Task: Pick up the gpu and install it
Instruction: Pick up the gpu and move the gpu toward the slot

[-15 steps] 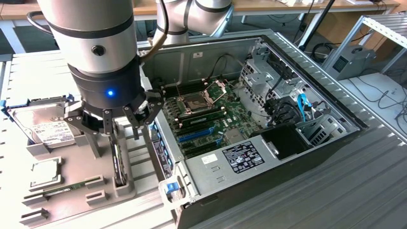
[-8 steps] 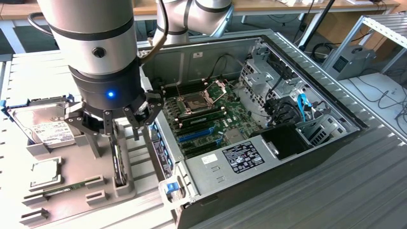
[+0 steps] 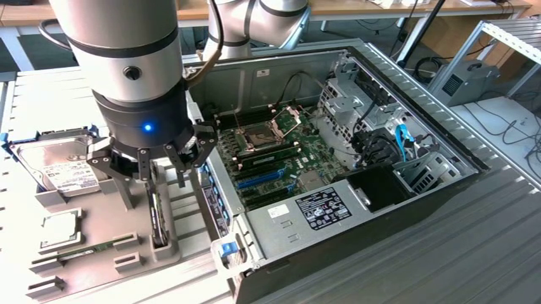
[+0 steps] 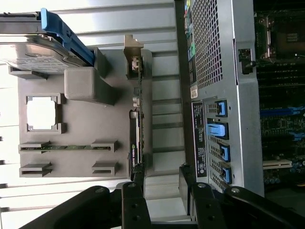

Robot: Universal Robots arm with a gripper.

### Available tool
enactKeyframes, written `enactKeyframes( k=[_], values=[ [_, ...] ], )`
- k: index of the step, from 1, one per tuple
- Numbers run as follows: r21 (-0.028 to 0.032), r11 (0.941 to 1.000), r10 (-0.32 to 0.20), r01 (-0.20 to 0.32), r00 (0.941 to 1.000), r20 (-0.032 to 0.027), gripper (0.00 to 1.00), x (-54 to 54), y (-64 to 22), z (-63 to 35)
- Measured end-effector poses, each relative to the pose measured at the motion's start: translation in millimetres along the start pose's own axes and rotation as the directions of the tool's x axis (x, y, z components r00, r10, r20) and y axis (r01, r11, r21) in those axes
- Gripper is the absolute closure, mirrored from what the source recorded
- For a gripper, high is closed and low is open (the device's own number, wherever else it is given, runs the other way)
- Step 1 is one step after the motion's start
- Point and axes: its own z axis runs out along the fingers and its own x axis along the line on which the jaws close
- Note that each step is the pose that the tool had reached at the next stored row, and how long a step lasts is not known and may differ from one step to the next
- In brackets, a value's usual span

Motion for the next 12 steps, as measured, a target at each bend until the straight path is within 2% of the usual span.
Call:
enactKeyframes(
  k=[12],
  values=[
    [0.0001,1.0,0.0,0.0,1.0,-0.0001,0.58,1.3,-0.3,3.6]
  ],
)
